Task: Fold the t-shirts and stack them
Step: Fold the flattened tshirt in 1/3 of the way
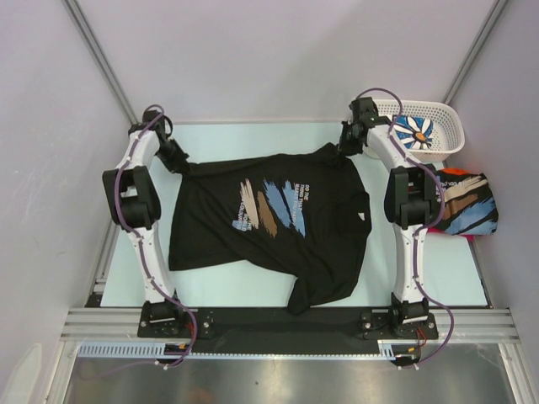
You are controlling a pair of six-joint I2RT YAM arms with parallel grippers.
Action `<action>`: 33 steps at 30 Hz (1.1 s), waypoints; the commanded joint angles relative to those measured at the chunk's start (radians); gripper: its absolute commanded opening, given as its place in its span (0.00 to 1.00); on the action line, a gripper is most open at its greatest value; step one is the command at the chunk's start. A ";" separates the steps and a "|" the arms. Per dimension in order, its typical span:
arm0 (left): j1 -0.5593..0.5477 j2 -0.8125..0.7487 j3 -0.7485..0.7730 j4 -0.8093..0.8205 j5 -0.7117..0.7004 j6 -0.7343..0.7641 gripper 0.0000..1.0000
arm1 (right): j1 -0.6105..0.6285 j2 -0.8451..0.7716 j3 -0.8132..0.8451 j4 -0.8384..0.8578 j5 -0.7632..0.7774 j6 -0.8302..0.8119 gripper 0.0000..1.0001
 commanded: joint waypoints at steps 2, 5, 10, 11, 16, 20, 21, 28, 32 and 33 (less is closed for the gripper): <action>0.026 -0.136 -0.056 0.014 0.015 -0.052 0.00 | 0.013 -0.141 -0.037 -0.073 0.053 0.014 0.00; 0.046 -0.139 -0.051 0.021 0.018 -0.055 0.00 | 0.013 -0.172 -0.052 -0.084 0.087 0.010 0.00; 0.073 -0.128 -0.043 0.019 0.021 -0.055 0.00 | 0.012 -0.212 -0.089 -0.096 0.189 0.005 0.00; 0.079 -0.125 -0.042 0.021 0.021 -0.052 0.00 | 0.010 -0.213 -0.095 -0.102 0.202 0.002 0.00; 0.084 -0.117 -0.051 0.011 0.046 -0.040 0.00 | 0.012 -0.200 -0.095 -0.168 0.248 -0.013 0.00; 0.084 -0.120 -0.080 0.007 0.058 -0.034 0.00 | 0.015 -0.151 -0.041 -0.274 0.245 0.014 0.00; 0.084 -0.120 -0.085 0.002 0.058 -0.032 0.00 | 0.018 -0.140 -0.015 -0.323 0.242 0.023 0.00; 0.084 -0.125 -0.131 -0.013 0.049 -0.023 0.00 | 0.042 -0.097 -0.025 -0.394 0.204 0.048 0.00; 0.084 -0.111 -0.152 -0.029 0.057 -0.021 0.00 | 0.046 -0.037 -0.001 -0.464 0.200 0.063 0.00; 0.083 -0.110 -0.157 -0.030 0.058 -0.020 0.00 | 0.046 -0.017 0.002 -0.475 0.201 0.069 0.00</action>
